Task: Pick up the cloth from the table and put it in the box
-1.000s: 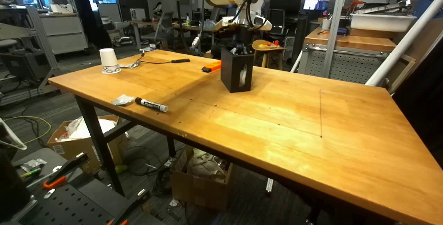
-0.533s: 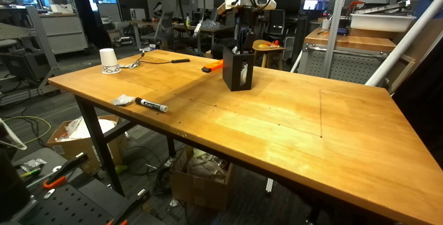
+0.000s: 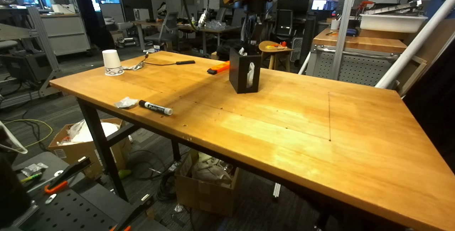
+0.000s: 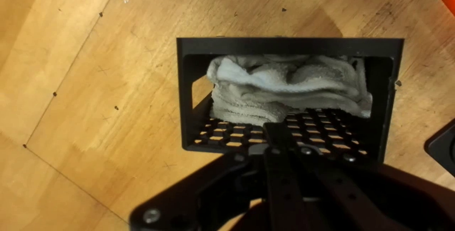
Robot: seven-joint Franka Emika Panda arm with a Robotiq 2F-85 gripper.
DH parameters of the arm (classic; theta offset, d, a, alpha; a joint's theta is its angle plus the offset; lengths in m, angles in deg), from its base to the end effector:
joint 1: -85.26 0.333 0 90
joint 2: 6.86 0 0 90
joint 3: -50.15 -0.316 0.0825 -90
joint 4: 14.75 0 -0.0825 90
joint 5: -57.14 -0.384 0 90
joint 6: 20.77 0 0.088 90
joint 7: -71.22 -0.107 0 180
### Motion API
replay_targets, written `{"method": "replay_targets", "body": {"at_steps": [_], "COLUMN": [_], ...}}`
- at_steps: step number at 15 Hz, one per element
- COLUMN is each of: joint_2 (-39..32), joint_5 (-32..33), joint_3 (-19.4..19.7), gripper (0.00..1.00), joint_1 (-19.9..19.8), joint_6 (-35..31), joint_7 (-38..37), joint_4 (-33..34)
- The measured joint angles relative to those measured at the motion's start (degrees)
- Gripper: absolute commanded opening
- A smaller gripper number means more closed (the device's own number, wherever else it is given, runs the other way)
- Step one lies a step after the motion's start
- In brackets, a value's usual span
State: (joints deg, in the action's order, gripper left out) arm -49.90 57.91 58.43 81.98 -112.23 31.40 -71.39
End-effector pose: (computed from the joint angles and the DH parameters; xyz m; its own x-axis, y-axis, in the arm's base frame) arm 0.7310 -0.1141 0.4096 0.6470 -0.7618 -0.0340 -0.7468 -0.6420 0.1735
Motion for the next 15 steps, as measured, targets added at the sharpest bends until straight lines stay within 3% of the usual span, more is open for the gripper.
{"method": "replay_targets", "body": {"at_steps": [15], "joint_2": [6.08], "joint_5": [-0.01], "joint_3": [-0.13], "gripper": [0.03], "joint_1": [1.81], "joint_6": [0.01], "joint_7": [-3.82], "joint_4": [-3.93]}}
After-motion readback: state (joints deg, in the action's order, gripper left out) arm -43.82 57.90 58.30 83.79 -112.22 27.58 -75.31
